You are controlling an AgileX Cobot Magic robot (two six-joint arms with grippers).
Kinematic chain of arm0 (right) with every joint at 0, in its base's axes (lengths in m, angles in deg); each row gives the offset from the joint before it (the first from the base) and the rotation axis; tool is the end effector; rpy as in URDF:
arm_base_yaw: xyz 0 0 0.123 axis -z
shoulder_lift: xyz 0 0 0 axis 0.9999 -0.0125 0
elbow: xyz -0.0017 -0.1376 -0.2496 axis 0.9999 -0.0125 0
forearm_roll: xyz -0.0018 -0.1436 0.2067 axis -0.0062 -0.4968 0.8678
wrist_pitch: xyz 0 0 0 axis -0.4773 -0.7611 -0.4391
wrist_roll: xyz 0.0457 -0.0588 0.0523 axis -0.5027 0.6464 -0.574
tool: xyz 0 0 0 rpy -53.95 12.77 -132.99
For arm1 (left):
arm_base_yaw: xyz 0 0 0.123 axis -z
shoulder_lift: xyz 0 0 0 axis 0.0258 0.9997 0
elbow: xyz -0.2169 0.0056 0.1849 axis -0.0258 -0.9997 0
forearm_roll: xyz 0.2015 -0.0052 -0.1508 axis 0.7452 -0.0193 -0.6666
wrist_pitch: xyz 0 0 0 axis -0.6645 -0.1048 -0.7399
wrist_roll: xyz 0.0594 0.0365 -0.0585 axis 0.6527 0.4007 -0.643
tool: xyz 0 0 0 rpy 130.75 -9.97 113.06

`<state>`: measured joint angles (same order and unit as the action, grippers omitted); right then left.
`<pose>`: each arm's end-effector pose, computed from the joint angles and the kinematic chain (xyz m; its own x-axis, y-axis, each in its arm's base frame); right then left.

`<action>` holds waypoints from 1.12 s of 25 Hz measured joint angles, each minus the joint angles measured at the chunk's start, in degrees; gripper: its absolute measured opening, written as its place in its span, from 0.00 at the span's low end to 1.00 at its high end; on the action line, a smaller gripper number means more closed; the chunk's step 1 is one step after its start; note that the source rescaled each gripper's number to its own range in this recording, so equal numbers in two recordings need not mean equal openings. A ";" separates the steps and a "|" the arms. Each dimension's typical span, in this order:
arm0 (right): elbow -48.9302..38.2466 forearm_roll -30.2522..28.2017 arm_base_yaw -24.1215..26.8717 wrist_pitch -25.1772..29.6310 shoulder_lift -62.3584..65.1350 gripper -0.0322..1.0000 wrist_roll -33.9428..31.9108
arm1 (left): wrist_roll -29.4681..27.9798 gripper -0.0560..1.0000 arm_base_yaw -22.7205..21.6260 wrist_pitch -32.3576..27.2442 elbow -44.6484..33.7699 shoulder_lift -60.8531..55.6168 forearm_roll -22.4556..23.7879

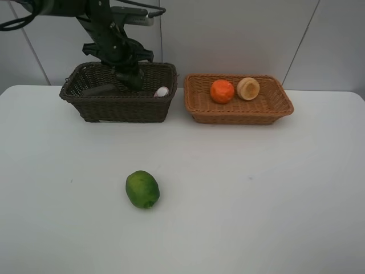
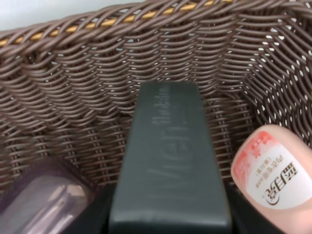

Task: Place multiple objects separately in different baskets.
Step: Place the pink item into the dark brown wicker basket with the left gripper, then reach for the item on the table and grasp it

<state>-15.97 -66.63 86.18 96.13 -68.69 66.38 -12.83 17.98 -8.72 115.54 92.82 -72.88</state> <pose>-0.0079 -0.0067 0.2834 -0.4298 0.0576 -0.9011 0.0428 0.9981 0.0434 0.4696 -0.1565 0.1977 -0.7713 0.1570 -0.6168 0.1922 0.9813 0.0095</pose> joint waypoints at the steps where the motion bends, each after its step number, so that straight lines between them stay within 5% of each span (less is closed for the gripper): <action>1: 0.00 0.00 0.00 0.00 0.00 0.97 0.00 | 0.62 0.50 0.00 0.00 0.01 0.00 0.00; 7: 0.00 0.00 0.00 0.00 0.00 0.97 0.00 | 8.30 0.52 0.05 -0.22 0.01 0.00 -1.70; 11: 0.00 0.00 0.00 0.00 0.00 0.97 0.00 | 10.18 0.83 0.05 -0.32 0.24 0.00 -2.59; 14: 0.00 0.00 0.00 0.00 0.00 0.97 0.00 | 10.55 0.91 0.05 -0.36 0.24 0.00 -2.72; 28: 0.00 0.00 0.00 0.00 0.00 0.97 0.00 | 10.75 0.92 0.05 -0.36 0.24 0.00 -2.77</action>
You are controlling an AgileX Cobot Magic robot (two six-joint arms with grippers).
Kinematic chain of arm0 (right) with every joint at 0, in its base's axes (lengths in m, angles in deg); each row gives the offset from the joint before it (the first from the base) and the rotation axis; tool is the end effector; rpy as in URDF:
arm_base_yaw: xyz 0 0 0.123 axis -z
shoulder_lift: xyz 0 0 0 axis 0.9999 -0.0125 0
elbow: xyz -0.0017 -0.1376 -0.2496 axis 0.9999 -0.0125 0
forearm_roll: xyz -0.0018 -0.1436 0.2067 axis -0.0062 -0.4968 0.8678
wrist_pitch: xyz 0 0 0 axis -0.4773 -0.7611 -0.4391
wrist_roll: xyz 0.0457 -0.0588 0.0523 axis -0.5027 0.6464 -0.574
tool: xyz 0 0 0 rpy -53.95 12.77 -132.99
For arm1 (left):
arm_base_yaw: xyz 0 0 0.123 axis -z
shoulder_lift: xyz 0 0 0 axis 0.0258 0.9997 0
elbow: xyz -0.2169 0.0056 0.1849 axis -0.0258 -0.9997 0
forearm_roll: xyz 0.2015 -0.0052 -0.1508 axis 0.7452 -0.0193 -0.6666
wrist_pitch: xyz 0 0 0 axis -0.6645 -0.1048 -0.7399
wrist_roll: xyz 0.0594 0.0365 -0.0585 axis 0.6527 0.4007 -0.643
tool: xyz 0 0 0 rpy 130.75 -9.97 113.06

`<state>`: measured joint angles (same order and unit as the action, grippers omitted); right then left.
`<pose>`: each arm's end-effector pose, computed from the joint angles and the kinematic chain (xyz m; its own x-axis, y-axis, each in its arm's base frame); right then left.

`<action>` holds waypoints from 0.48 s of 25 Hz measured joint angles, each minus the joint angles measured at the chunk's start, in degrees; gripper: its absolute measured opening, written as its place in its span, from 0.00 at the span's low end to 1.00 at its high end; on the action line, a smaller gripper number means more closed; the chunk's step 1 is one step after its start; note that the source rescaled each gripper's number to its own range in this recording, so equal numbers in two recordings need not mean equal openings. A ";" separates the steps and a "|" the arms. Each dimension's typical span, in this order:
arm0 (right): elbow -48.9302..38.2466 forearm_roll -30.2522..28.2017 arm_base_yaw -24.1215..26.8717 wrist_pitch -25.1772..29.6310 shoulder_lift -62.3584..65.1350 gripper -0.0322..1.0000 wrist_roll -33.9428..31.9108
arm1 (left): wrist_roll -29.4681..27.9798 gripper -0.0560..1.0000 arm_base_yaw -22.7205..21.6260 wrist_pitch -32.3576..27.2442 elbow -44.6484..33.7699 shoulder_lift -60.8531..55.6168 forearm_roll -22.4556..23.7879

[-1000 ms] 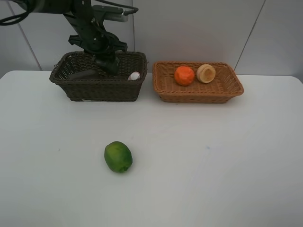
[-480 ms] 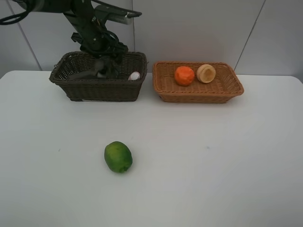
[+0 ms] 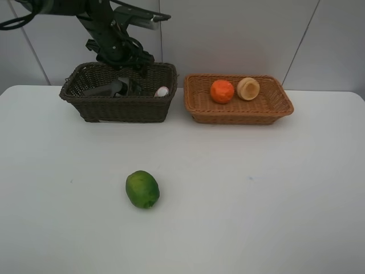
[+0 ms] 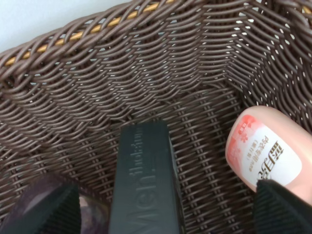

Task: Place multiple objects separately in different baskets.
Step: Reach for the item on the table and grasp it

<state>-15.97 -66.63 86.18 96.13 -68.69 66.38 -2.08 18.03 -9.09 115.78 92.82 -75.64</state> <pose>-0.0079 -0.0067 0.2834 -0.4298 0.0576 -0.9011 0.0428 0.9981 0.0434 0.4687 -0.1591 0.1983 -0.7373 0.3005 -0.6050 0.3197 0.9442 0.0794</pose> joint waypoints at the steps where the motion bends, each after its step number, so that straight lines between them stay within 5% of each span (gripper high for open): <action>1: 0.00 0.00 0.00 0.00 0.00 0.97 0.00 | 0.15 0.92 0.04 0.06 0.00 0.00 0.00; 12: 0.00 0.00 0.00 0.00 0.00 0.97 0.00 | 6.94 0.92 1.97 -1.13 0.00 -3.48 1.44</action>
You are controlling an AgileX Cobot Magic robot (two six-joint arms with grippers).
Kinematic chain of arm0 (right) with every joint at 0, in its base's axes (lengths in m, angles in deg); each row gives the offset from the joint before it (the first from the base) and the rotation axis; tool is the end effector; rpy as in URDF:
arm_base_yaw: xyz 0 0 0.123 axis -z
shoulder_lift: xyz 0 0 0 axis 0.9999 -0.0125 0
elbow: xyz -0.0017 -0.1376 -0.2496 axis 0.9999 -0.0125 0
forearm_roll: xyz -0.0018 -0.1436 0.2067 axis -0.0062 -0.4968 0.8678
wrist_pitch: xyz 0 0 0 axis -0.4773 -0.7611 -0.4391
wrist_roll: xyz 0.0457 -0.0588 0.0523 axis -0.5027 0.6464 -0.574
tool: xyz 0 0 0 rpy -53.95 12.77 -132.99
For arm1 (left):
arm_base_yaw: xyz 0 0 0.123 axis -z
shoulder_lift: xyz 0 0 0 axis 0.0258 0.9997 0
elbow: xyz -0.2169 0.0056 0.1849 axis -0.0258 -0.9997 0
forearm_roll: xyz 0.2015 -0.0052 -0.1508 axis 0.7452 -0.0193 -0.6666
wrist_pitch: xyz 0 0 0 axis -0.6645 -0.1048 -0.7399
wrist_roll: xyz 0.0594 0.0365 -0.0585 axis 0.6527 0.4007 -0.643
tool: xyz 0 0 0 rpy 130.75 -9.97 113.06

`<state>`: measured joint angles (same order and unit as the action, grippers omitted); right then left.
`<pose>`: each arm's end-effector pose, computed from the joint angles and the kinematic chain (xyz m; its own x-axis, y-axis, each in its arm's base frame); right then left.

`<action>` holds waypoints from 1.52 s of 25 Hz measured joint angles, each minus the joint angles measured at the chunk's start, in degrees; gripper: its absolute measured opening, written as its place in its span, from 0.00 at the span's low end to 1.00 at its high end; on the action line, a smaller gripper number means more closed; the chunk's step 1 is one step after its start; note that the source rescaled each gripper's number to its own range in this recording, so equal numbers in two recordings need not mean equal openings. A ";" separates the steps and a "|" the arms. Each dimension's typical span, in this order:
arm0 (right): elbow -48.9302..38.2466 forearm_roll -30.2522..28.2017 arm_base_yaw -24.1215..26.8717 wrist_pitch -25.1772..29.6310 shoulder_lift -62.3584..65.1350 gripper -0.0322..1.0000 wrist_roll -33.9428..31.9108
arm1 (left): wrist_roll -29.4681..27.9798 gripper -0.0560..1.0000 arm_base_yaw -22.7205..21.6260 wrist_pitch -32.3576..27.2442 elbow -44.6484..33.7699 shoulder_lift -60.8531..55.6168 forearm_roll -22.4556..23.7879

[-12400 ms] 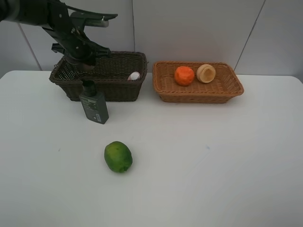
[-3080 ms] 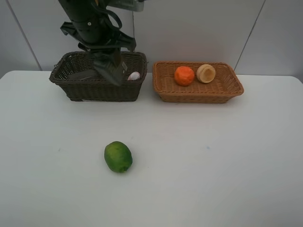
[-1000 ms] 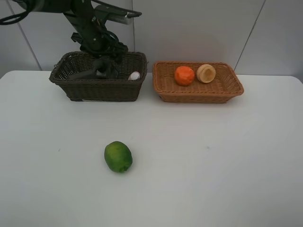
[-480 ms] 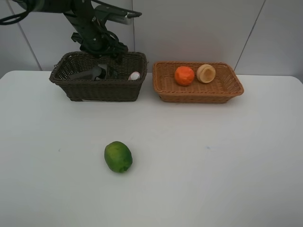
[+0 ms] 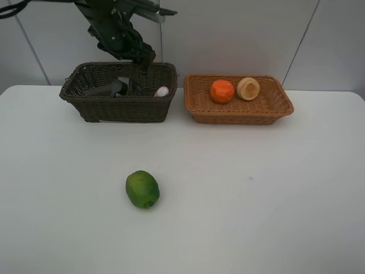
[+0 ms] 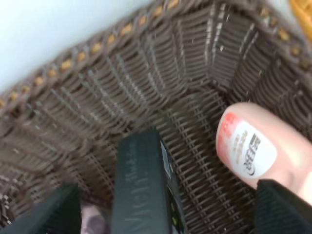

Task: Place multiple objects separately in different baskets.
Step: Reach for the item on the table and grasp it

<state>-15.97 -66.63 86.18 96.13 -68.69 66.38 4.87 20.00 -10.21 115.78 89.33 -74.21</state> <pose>-0.0079 -0.0067 0.2834 -0.4298 0.0576 -0.9011 0.0428 0.9981 0.0434 0.4571 -0.1713 0.2273 -0.6477 0.4439 -0.6192 0.4335 0.8831 0.1796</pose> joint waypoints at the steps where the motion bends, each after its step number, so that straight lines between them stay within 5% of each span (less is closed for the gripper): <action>1: 0.00 0.00 0.00 0.00 0.00 0.97 0.00 | 0.27 0.92 0.36 0.00 0.00 -0.53 0.10; 22: 0.00 0.00 0.00 0.00 0.00 0.97 0.00 | 13.69 0.93 10.39 -14.80 0.00 -7.99 3.01; 38: 0.00 0.00 0.00 0.00 0.00 0.97 0.00 | 14.32 0.93 21.73 -23.42 0.11 -9.94 3.32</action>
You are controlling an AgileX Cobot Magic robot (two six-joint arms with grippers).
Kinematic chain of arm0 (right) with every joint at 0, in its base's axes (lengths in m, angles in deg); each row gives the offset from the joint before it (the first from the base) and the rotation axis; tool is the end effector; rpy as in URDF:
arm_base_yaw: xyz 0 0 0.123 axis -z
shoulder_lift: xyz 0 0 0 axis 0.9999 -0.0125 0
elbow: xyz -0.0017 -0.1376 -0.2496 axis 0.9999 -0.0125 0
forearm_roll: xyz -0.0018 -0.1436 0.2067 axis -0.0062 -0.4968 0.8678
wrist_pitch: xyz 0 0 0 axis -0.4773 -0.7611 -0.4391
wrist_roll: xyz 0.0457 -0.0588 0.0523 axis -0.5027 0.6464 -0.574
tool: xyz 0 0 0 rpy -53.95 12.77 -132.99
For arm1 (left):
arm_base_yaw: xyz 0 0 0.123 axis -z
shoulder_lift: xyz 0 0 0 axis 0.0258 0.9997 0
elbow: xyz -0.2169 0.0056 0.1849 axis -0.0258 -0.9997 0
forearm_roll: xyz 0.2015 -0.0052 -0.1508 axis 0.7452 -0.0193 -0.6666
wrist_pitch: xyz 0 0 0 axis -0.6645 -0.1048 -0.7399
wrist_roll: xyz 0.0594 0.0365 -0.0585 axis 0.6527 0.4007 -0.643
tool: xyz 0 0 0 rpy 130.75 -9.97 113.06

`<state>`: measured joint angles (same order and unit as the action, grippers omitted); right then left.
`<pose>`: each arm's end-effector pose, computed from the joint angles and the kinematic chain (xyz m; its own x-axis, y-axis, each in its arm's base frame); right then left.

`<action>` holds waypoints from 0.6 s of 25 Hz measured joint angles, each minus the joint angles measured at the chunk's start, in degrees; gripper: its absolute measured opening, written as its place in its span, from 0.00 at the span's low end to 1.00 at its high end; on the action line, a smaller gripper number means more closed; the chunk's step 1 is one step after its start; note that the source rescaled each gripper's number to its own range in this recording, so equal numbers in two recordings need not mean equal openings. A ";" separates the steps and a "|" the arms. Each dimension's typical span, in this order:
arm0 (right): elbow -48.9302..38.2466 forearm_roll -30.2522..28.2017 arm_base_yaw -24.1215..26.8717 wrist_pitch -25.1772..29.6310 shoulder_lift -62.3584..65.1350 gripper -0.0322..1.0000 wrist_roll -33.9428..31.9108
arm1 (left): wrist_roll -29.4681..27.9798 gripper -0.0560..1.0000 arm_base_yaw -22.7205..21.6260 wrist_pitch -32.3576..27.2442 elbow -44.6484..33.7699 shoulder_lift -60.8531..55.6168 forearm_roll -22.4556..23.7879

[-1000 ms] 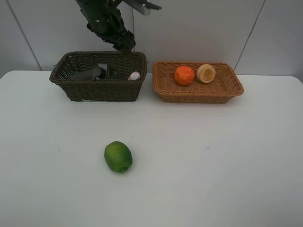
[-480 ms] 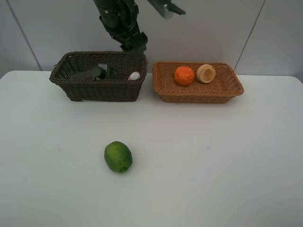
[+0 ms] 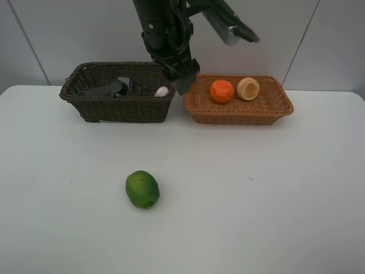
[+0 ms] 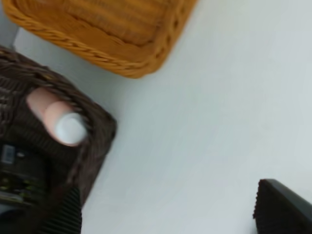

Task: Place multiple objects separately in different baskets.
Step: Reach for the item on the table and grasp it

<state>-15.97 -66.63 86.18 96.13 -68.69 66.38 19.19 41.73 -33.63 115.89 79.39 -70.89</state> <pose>-0.0079 -0.0067 0.2834 -0.4298 0.0576 -0.9011 0.0428 0.9981 0.0434 0.3274 -0.2851 0.2890 -0.3490 0.8700 -0.3484 0.8244 0.4618 0.3272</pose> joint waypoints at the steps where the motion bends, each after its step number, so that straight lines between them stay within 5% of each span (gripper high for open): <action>1: 0.00 0.00 0.00 0.00 0.00 0.97 0.00 | 0.13 0.93 0.64 -1.10 0.00 0.00 0.00; 9: 0.00 0.00 0.00 0.00 0.00 0.97 0.00 | 6.30 0.93 3.66 -9.75 -0.16 0.00 -1.62; 15: 0.00 0.00 0.00 0.00 0.00 0.97 0.00 | 10.77 0.93 3.66 -9.86 -4.25 -0.07 -3.45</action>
<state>-15.97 -66.63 86.18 96.13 -68.69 66.38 29.96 45.38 -43.49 111.64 79.32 -74.34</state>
